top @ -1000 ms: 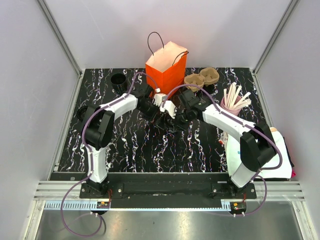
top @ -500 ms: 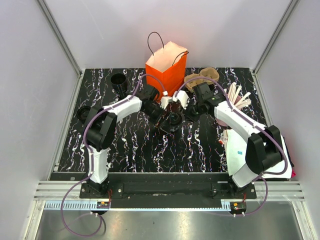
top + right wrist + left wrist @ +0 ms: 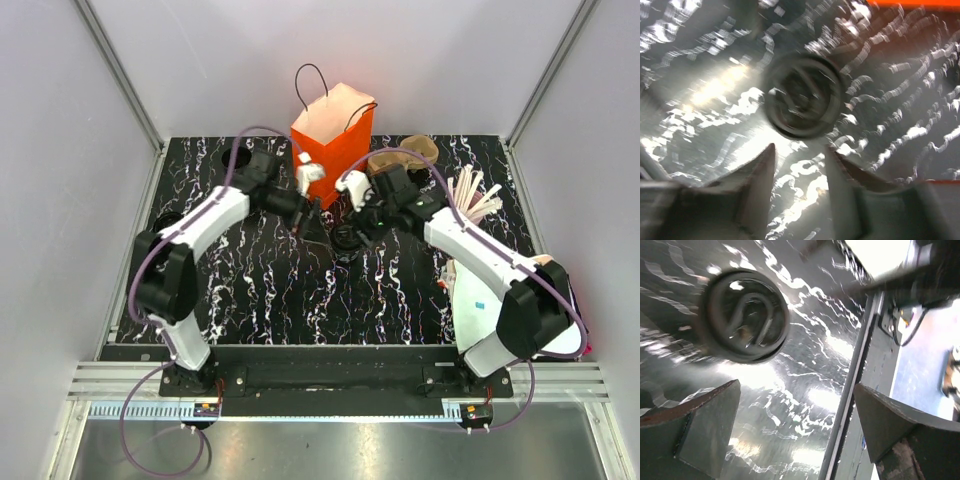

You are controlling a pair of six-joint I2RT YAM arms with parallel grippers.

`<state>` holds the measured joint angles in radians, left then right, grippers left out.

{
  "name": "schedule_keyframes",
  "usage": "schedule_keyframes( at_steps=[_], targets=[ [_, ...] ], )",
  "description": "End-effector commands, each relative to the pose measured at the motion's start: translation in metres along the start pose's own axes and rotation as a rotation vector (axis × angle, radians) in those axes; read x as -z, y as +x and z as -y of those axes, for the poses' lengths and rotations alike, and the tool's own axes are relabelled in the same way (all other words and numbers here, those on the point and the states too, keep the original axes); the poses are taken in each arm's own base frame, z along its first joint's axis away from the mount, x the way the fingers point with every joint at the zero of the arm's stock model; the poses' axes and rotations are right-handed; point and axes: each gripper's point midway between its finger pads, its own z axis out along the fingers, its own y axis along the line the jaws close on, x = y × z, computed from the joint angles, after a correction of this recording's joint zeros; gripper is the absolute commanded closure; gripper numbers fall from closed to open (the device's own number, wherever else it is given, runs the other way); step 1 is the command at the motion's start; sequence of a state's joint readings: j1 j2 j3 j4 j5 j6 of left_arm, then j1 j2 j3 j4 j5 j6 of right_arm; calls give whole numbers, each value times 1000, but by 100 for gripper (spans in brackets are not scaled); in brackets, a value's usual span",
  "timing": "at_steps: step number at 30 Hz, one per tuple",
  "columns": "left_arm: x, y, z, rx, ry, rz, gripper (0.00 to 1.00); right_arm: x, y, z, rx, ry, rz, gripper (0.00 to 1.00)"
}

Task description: Pack the takeout coffee

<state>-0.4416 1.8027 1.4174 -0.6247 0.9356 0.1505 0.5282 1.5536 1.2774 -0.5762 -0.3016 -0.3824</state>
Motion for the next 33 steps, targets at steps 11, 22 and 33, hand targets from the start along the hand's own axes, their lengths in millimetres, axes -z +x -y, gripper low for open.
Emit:
schedule_keyframes(
  at_steps=[11,22,33],
  targets=[
    [97,8,-35,-23,-170,178,1,-25,-74,-10,-185,261,51,52],
    [114,18,-49,11,-230,230,1,-40,-64,-32,-212,311,8,60],
    [114,20,-49,17,-228,238,1,-52,-41,-31,-218,345,-49,64]
  ],
)
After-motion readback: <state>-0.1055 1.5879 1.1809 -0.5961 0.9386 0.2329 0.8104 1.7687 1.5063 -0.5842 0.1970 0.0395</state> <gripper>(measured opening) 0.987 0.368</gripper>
